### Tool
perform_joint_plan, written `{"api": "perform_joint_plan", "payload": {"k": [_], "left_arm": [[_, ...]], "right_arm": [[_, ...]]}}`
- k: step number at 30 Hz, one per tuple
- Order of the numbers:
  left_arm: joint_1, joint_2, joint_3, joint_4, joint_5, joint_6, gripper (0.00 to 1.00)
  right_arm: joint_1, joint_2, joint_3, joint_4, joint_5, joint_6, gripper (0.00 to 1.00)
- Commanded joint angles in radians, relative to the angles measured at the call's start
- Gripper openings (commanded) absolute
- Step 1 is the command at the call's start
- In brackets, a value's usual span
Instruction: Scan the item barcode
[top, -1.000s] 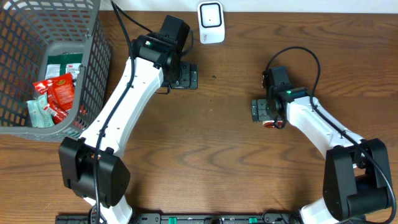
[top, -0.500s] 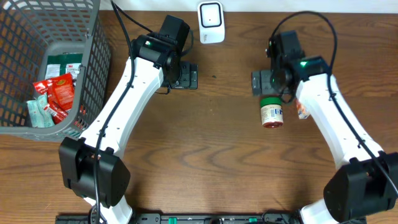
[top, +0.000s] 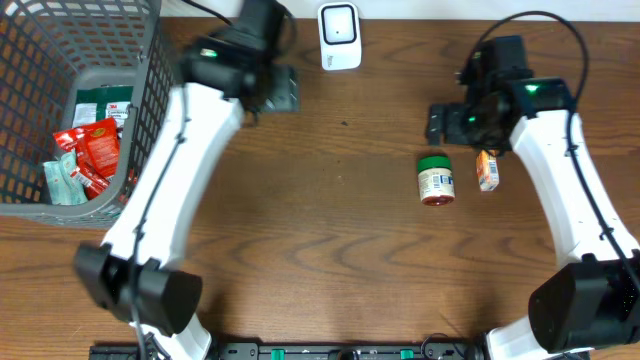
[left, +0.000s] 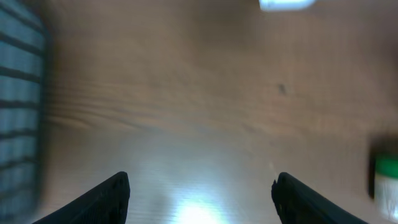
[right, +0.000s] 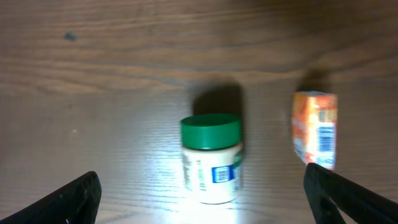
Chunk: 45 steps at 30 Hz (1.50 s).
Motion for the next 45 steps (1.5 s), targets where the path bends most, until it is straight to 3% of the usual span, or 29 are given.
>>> {"api": "perform_joint_plan", "payload": {"k": [1, 9, 14, 27, 45], "left_arm": [[0.171, -0.147, 0.165, -0.047, -0.139, -0.047, 0.74], [0.581, -0.205, 0.152, -0.136, -0.139, -0.179, 0.75], [0.684, -0.158, 0.048, -0.151, -0.139, -0.202, 0.75], [0.724, 0.080, -0.169, -0.090, -0.139, -0.247, 0.75], [0.725, 0.094, -0.534, 0.209, -0.139, -0.283, 0.74]], "right_arm": [[-0.077, -0.016, 0.021, 0.000, -0.034, -0.011, 0.99], [-0.123, -0.016, 0.021, -0.001, -0.033, -0.011, 0.99], [-0.123, -0.016, 0.020, -0.001, -0.034, -0.011, 0.99], [-0.123, -0.016, 0.020, -0.009, -0.034, -0.011, 0.99], [-0.123, -0.016, 0.019, -0.012, -0.030, -0.011, 0.99]]}}
